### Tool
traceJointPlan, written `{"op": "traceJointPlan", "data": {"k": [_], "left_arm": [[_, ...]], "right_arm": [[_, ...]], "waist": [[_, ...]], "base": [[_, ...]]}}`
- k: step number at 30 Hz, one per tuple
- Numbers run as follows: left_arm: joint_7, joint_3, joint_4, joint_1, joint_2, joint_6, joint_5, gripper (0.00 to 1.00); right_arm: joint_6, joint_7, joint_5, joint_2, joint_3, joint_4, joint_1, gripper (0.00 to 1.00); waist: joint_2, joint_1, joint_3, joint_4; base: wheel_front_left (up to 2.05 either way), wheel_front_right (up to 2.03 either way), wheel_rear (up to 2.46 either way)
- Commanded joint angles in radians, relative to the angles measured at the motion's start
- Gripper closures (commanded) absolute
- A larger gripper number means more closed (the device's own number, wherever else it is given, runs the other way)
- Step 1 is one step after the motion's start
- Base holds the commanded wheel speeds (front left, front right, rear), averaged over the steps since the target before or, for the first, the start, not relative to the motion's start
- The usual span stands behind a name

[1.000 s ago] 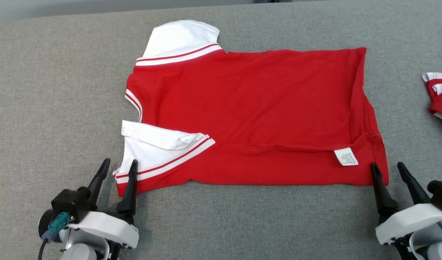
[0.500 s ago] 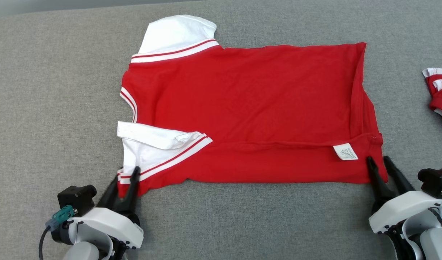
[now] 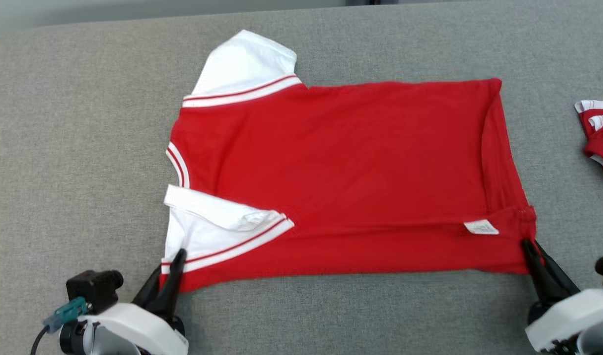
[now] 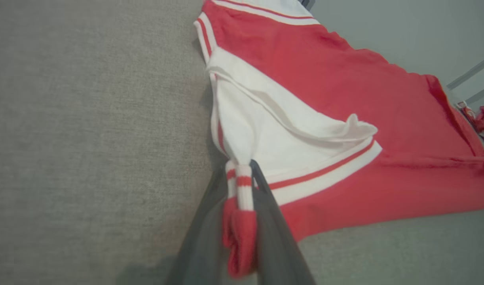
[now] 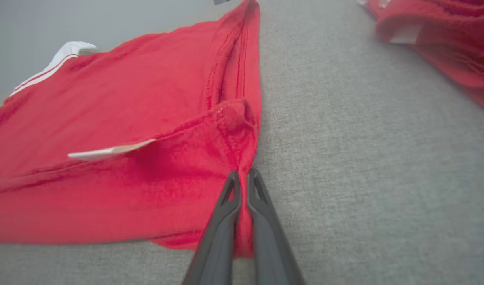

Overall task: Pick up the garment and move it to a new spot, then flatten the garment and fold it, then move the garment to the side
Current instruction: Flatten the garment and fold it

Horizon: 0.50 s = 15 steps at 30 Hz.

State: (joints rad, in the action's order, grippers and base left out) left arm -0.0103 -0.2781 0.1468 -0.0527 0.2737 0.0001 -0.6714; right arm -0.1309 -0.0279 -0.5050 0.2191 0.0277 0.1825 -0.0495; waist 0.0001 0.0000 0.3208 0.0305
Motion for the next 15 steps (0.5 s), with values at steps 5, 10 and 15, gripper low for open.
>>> {"op": "traceJointPlan", "data": {"k": [5,10,15], "left_arm": [[0.054,0.016,-0.153,0.098,0.039,0.068,0.0,1.0],[0.076,-0.009,-0.201,0.108,0.038,0.099,0.03,0.0],[-0.034,0.011,-0.214,0.068,0.014,0.13,0.084,0.0]], "right_arm": [[0.0,-0.055,0.019,-0.009,-0.082,-0.107,0.099,1.0],[0.0,-0.096,0.051,-0.043,-0.104,-0.14,0.117,0.0],[0.0,-0.063,0.095,-0.064,-0.143,-0.173,0.084,0.0]], "waist": [[-0.0001,0.0,-0.007,0.004],[-0.0001,0.0,-0.008,0.006],[-0.0001,0.0,-0.018,0.005]], "base": [[0.0,0.0,0.0],[0.0,0.0,0.0],[0.0,0.0,0.0]]}}
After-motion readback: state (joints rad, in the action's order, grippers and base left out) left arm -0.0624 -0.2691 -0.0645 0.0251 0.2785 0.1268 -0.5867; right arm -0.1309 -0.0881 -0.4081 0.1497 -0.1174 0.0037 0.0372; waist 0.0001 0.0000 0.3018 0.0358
